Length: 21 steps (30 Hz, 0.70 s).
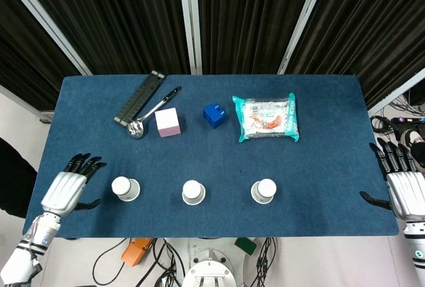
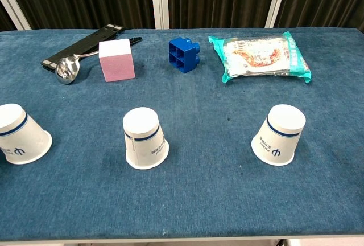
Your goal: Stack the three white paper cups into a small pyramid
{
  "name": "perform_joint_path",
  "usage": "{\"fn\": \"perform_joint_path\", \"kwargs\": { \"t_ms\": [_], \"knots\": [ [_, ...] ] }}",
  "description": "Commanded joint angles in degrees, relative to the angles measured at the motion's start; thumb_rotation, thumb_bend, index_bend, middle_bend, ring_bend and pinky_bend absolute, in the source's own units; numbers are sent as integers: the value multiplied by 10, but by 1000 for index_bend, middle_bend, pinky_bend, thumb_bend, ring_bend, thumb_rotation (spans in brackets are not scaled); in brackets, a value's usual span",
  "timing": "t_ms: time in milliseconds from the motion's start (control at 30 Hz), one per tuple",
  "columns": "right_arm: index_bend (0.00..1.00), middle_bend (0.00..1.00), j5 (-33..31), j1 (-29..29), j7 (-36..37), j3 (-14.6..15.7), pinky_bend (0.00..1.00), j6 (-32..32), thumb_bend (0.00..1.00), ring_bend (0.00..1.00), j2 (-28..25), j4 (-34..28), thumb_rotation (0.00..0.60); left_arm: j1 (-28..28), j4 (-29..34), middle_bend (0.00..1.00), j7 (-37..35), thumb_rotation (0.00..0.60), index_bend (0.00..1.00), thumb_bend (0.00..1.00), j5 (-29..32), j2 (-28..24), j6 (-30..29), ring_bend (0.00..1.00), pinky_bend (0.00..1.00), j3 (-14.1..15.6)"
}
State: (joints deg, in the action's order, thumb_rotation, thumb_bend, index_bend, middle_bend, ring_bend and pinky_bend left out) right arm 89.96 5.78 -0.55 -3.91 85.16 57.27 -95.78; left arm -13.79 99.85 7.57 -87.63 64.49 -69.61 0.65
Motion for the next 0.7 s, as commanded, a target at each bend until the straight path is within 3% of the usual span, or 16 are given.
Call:
{"fn": "perform_joint_path", "kwargs": {
  "t_ms": [33, 533, 700],
  "knots": [
    [0, 0, 0, -1, 1, 1, 0, 1, 117, 0, 0, 1, 600, -28, 4, 99, 14, 600, 204, 194, 16, 16, 37, 41, 0, -8],
    [0, 0, -6, -3, 3, 2, 0, 2, 116, 0, 4, 7, 600, -53, -18, 99, 37, 600, 257, 243, 60, 42, 81, 41, 0, -3],
    [0, 0, -8, -2, 2, 3, 0, 0, 116, 0, 5, 6, 600, -59, -26, 99, 24, 600, 330, 284, 62, 47, 88, 42, 0, -1]
  ]
}}
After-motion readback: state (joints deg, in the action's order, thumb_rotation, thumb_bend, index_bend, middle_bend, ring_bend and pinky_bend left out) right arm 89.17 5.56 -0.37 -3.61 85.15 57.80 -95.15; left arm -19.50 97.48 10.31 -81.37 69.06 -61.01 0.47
